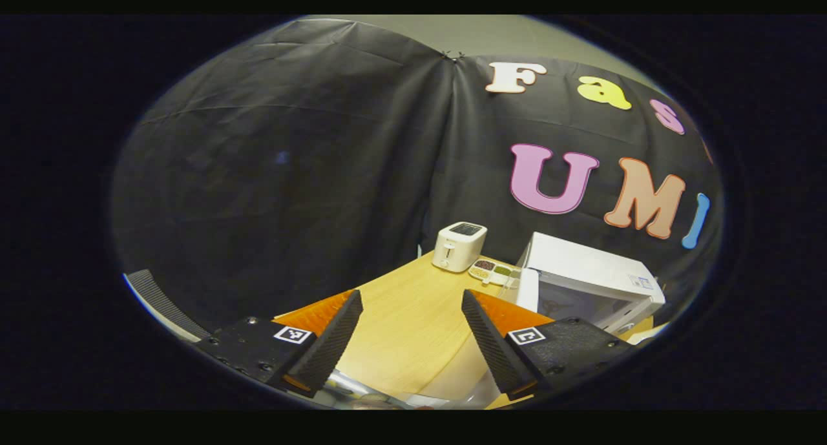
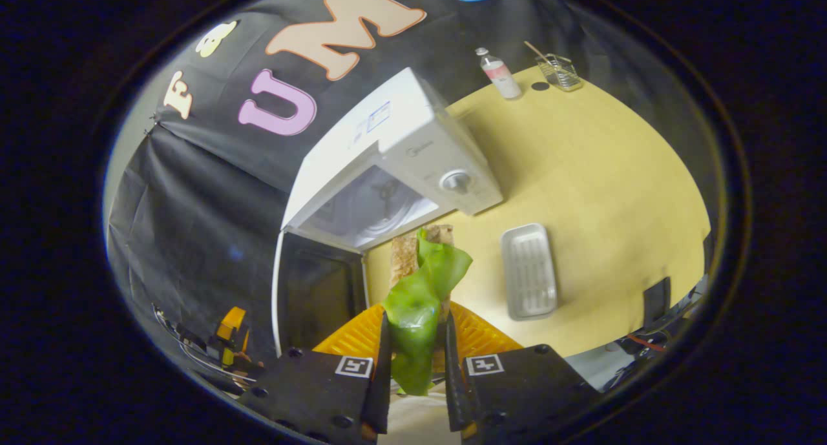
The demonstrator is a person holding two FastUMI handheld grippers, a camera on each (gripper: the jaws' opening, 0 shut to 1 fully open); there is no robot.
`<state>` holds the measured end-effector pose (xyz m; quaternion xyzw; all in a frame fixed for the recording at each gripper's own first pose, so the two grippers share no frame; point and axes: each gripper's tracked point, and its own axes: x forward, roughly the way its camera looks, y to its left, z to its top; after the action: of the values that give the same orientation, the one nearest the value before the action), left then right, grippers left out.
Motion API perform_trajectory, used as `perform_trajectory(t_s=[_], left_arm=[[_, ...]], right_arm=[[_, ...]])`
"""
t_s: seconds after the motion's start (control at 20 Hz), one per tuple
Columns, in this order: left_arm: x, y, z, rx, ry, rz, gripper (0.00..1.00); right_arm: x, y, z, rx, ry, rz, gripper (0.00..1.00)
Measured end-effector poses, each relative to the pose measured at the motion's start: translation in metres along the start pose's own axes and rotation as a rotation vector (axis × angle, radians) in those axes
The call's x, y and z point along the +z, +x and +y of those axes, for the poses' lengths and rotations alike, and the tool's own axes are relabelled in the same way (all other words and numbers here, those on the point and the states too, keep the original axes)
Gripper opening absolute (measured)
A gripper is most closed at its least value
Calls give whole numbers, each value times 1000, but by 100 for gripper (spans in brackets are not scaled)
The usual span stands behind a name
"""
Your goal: Open the microwave oven with the left hand, put the food in, and close the microwave oven.
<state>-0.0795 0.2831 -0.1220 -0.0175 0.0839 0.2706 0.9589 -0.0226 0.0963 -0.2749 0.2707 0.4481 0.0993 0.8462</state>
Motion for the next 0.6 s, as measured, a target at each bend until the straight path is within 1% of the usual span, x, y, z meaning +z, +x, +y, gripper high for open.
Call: perform_trajectory(t_s=[0.15, 0.25, 0.3, 0.35, 0.5, 0.55, 0.6], left_arm=[[-5, 2, 2, -45, 39, 32, 94], [-10, 2, 2, -64, 38, 50, 94], [-13, 3, 1, -69, 30, 59, 90], [-17, 2, 1, -75, 18, 70, 95], [-24, 1, 7, -77, 26, 82, 95], [-24, 2, 7, -80, 29, 83, 90], [-23, 0, 8, -84, 33, 85, 95]], right_arm=[[-18, 19, 37, 55, 22, -9, 38], [-26, 38, 58, 92, 46, -22, 38], [-32, 46, 67, 107, 60, -31, 38], [-38, 53, 76, 121, 71, -41, 38], [-40, 82, 95, 149, 86, -83, 38], [-39, 92, 101, 161, 84, -101, 37], [-36, 104, 107, 176, 90, -116, 38]])
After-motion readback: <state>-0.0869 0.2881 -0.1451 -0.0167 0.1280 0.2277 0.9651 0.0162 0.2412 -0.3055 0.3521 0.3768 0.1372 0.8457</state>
